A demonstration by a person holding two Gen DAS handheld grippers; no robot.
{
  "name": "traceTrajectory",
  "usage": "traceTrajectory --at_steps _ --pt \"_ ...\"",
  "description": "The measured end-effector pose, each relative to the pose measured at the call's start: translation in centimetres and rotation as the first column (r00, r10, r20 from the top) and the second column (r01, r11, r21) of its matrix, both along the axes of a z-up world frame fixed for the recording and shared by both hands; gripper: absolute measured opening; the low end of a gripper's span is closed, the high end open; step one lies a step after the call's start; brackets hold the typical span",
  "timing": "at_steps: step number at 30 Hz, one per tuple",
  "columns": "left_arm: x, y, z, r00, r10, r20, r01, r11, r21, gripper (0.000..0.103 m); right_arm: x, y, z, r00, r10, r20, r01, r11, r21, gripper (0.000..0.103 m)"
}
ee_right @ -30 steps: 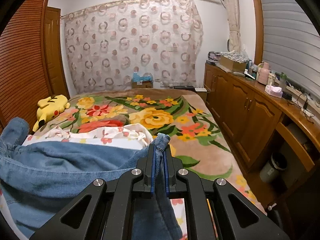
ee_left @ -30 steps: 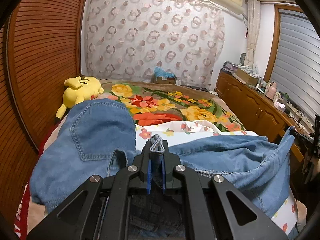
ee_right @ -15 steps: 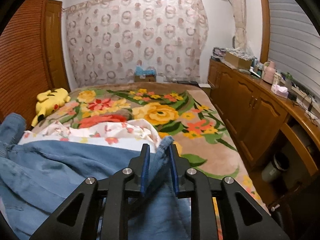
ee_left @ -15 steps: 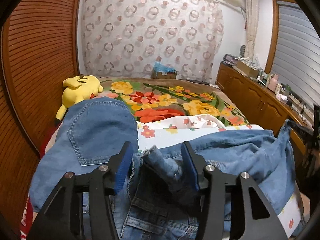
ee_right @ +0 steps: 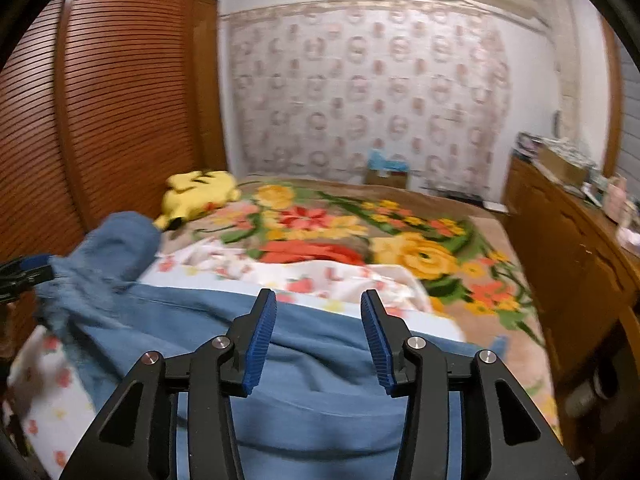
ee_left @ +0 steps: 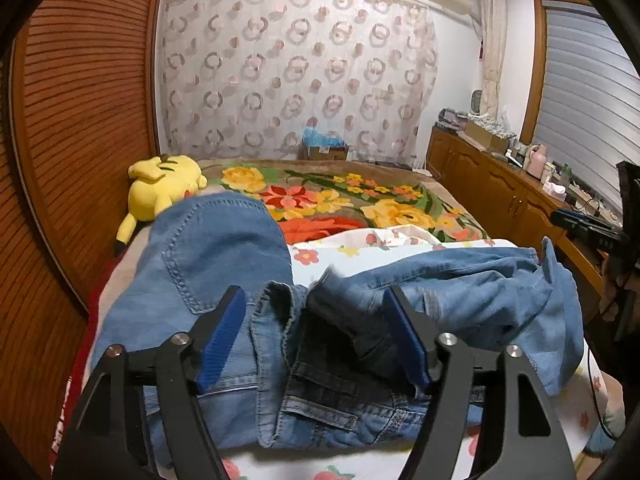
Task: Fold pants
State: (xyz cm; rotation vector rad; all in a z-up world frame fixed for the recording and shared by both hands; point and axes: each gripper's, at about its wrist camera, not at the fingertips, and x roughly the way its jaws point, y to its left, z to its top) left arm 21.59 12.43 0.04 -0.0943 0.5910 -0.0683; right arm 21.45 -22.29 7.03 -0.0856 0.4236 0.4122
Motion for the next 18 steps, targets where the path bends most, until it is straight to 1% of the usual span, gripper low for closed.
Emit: traceTrajectory --at_steps 5,8,11,12,14,16,17,18 --pt "-0.6 0.7 -0.2 1.000 0.012 -0.005 -0.011 1.000 0.001 0.075 -1.0 4.1 -0.6 0.991 0.126 -0.036 -0.126 0.992 -0.018 0.049" --pt "-1.0 1.3 -1.2 1.000 0.013 -0.021 -0.013 1.000 -0.009 0.075 -1.4 6.8 -1.4 0.980 0.188 -0.061 -0.190 0.981 -0.032 0.049" --pt "-1.3 1.7 -2.3 0.999 0.000 -0.048 0.000 1.000 -0.014 0.074 -0.7 8.5 -1.6 0.968 0.238 -0.078 -0.242 0.969 -0.045 0.050" --pt "-1.4 1.8 -2.6 0.998 -0.005 -0.056 0.005 1.000 -0.012 0.073 1.0 8.3 -1.1 0.964 0.253 -0.084 -0.257 0.965 -0.047 0.051" --pt "-1.5 1.8 -3.3 0.997 -0.015 -0.077 0.014 1.000 -0.012 0.069 2.4 9.1 -0.6 0.954 0.283 -0.100 -0.289 0.956 -0.043 0.052" --pt "-1.6 1.8 -3.9 0.996 -0.021 -0.090 0.020 1.000 -0.009 0.066 2.8 9.8 -0.3 0.944 0.314 -0.102 -0.320 0.946 -0.045 0.053" --pt "-1.7 1.8 -4.1 0.995 -0.026 -0.096 0.025 1.000 -0.010 0.062 2.8 10.3 -0.3 0.940 0.327 -0.101 -0.333 0.942 -0.049 0.053" --pt "-1.7 1.8 -4.3 0.994 -0.031 -0.101 0.030 0.999 -0.011 0.059 3.7 11.0 0.2 0.936 0.337 -0.104 -0.343 0.938 -0.055 0.054"
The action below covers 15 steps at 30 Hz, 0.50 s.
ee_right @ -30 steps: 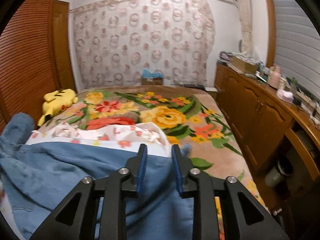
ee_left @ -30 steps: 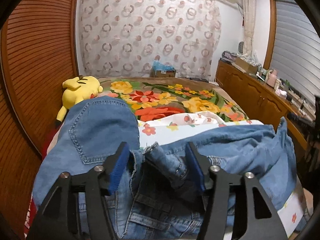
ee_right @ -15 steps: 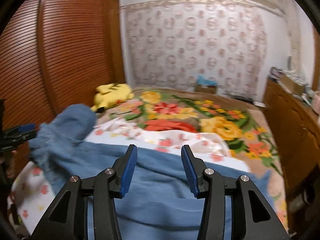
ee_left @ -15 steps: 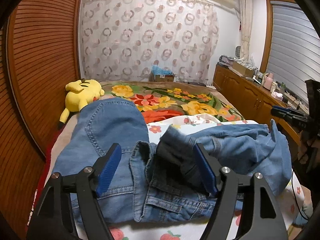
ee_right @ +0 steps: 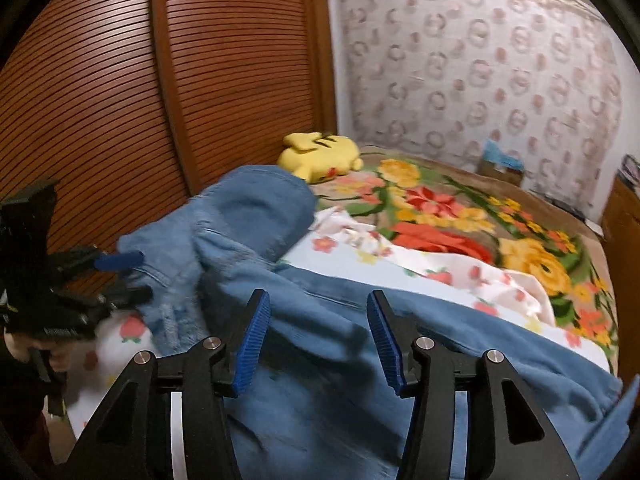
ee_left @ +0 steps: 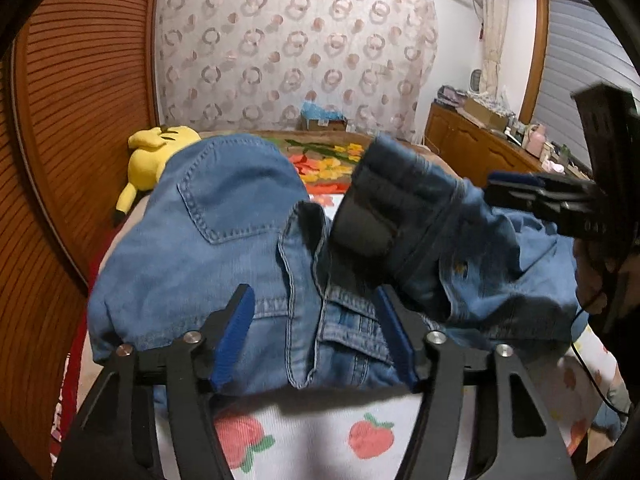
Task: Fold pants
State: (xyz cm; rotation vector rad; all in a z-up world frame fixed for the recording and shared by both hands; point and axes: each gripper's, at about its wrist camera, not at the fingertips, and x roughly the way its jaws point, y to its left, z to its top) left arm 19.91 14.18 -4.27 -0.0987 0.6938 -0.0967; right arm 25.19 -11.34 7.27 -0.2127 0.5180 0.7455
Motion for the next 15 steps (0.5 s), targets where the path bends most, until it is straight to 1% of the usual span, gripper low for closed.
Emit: traceTrajectory --at_steps 3,6,11,15 --pt "0.0 -0.5 -0.6 1.000 -0.023 -0.014 0.023 1.000 0.001 0.052 1.2 0.9 -0.2 0.999 0.031 -0.009 -0.031 0.999 -0.023 0.057" --pt "0.0 -1.0 -1.1 0.999 -0.043 -0.025 0.043 0.999 -0.002 0.048 2.3 1.1 -0.4 0.999 0.042 -0.014 -0.043 0.998 -0.048 0.058" --pt "0.1 -2.1 -1.3 0.998 -0.059 -0.037 0.059 0.998 -0.006 0.047 4.2 2.3 -1.0 0.999 0.038 -0.030 -0.041 0.994 -0.103 0.059" --pt "0.4 -2.2 -1.5 0.997 -0.055 -0.051 0.055 0.998 -0.003 0.047 4.8 2.8 -0.9 0.998 0.040 -0.051 -0.046 0.993 -0.106 0.059"
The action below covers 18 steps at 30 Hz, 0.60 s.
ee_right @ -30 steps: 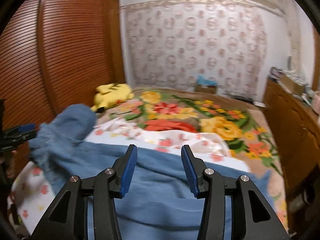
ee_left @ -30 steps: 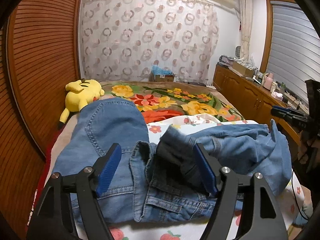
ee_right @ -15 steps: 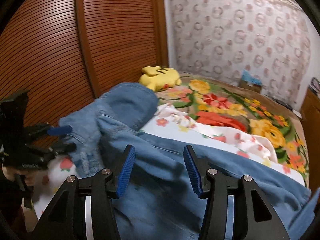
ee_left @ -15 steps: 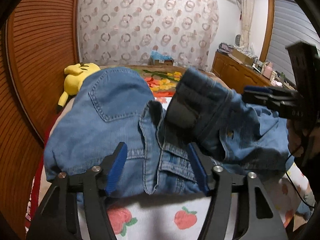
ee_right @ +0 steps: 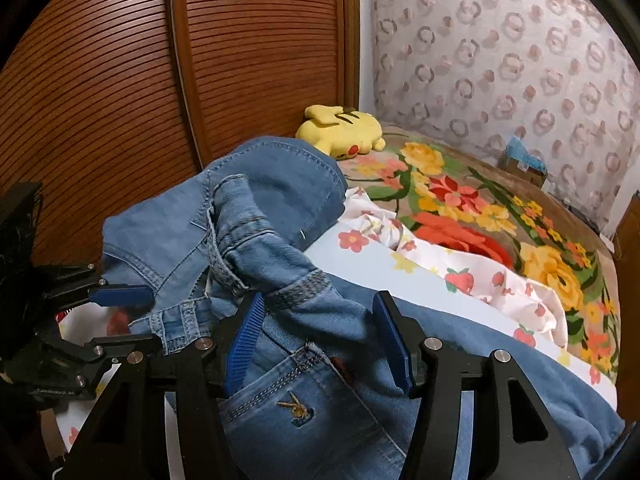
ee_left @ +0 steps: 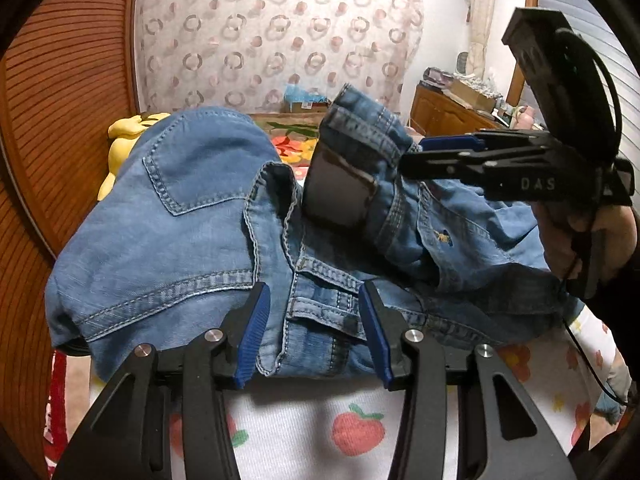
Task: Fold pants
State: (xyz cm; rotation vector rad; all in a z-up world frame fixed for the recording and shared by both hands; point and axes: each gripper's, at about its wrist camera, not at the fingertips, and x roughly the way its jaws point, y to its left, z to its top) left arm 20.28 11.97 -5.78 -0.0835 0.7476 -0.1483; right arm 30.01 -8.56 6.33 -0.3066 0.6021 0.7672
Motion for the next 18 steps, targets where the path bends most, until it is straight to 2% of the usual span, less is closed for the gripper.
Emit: traceTrajectory --at_steps 3,5,7,8,14,18 --pt "0.0 0.0 -0.3 1.000 0.001 -0.008 -0.001 1.000 0.002 0.047 -0.4 0.2 0.2 1.000 0.024 -0.010 -0.024 1.000 0.006 0.059" --pt "-0.1 -0.2 -0.3 1.000 0.000 -0.009 0.000 1.000 0.001 0.047 -0.4 0.5 -0.2 0.999 0.042 -0.026 -0.042 0.999 0.001 0.048" --pt "-0.1 -0.4 -0.3 1.000 0.000 -0.008 0.000 1.000 0.001 0.047 -0.2 0.6 -0.4 0.998 0.051 -0.030 -0.051 0.999 -0.011 0.015" --pt "0.0 -0.4 -0.4 1.000 0.001 -0.009 -0.001 1.000 0.002 0.047 -0.3 0.6 -0.5 0.998 0.055 -0.027 -0.055 0.998 -0.012 0.010" --pt "0.2 -0.7 -0.4 1.000 -0.007 -0.012 0.007 1.000 0.007 0.045 -0.9 -0.5 0.2 0.999 0.038 0.034 -0.038 0.999 0.010 0.006" --pt "0.9 -0.8 -0.5 1.000 -0.010 -0.015 0.011 1.000 0.023 0.035 -2.3 -2.0 1.0 0.997 0.005 0.081 -0.008 0.999 0.041 0.005"
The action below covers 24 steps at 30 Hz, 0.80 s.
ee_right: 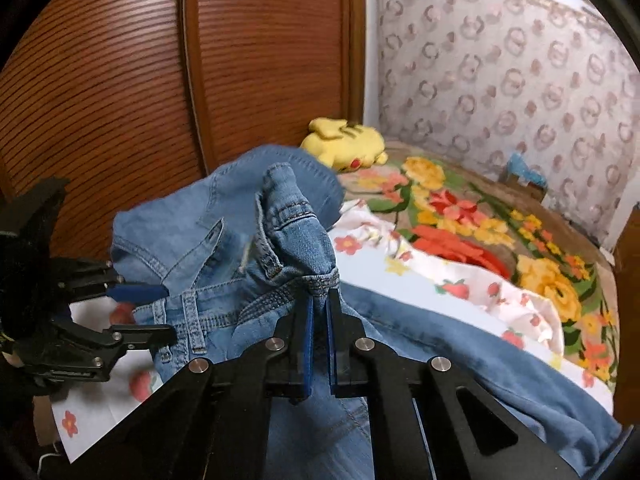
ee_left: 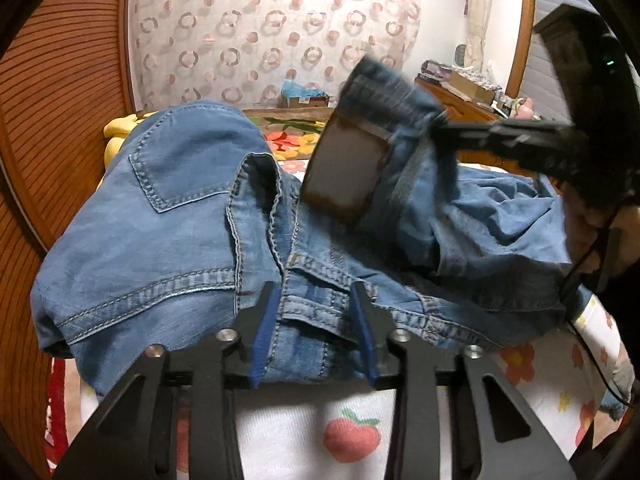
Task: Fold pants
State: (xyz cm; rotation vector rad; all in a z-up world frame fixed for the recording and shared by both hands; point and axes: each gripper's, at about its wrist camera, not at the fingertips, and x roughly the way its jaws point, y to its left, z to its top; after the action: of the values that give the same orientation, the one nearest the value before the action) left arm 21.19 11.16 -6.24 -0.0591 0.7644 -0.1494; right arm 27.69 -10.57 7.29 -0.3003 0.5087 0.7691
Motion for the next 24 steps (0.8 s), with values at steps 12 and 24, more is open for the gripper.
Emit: traceTrajectory --at_steps 12,24 --pt "0.0 0.2 -0.7 1.000 0.004 -0.022 -0.004 1.000 -0.004 0.032 -4.1 -1.6 -0.1 0.995 -0.046 0.092 0.039 0.996 0.078 0.005" --pt "-3.8 0.7 0.9 1.000 0.012 0.029 -0.012 1.000 -0.007 0.011 -6.8 -2.8 0.5 0.990 -0.039 0.134 0.023 0.993 0.118 0.004"
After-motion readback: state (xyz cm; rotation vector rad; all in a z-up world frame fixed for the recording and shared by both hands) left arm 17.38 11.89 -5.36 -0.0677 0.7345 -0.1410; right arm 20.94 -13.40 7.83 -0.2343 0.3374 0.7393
